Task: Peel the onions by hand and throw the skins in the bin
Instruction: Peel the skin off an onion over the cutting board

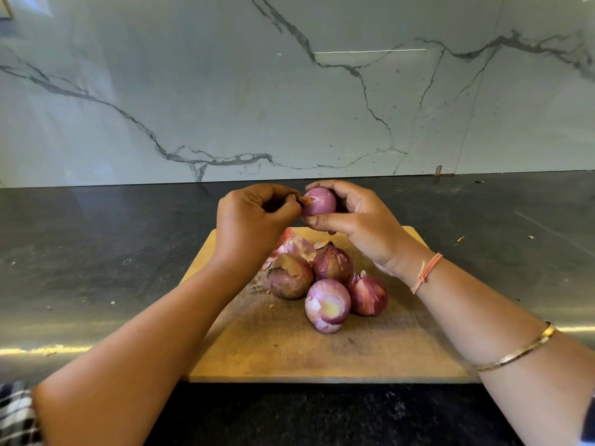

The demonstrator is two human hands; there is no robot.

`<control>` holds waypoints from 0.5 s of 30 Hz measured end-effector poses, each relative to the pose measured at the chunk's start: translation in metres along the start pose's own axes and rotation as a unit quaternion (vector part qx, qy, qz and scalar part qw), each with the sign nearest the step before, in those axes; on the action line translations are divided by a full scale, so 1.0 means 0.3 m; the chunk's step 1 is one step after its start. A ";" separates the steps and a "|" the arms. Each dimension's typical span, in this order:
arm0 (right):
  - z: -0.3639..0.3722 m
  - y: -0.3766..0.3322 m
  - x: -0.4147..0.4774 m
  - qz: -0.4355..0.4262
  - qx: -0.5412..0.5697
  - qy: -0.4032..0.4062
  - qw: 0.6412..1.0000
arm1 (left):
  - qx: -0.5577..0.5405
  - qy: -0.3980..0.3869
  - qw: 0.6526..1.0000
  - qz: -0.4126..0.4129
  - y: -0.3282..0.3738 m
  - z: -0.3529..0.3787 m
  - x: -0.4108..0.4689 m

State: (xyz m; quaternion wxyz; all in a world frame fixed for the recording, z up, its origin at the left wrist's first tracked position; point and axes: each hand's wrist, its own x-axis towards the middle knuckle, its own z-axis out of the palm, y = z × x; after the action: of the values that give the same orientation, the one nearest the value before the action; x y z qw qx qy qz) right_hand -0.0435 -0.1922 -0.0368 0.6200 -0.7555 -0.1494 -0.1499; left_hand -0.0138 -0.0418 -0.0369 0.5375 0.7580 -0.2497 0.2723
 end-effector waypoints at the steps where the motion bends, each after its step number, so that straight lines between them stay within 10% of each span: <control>1: -0.001 -0.003 -0.001 0.002 0.010 -0.004 1.000 | -0.007 0.003 1.000 -0.005 0.000 -0.001 0.002; 10: -0.010 0.004 -0.001 -0.017 0.014 -0.015 1.000 | -0.192 0.010 0.968 -0.159 -0.020 -0.008 0.029; 15: -0.009 0.021 0.002 -0.052 -0.090 0.016 0.994 | -0.100 0.004 0.988 -0.120 -0.036 -0.018 0.023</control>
State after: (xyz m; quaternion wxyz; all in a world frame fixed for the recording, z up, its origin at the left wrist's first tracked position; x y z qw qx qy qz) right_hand -0.0404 -0.1961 -0.0418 0.5428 -0.7972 -0.1649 -0.2066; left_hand -0.0022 -0.0342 -0.0380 0.6402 0.7240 -0.1809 0.1824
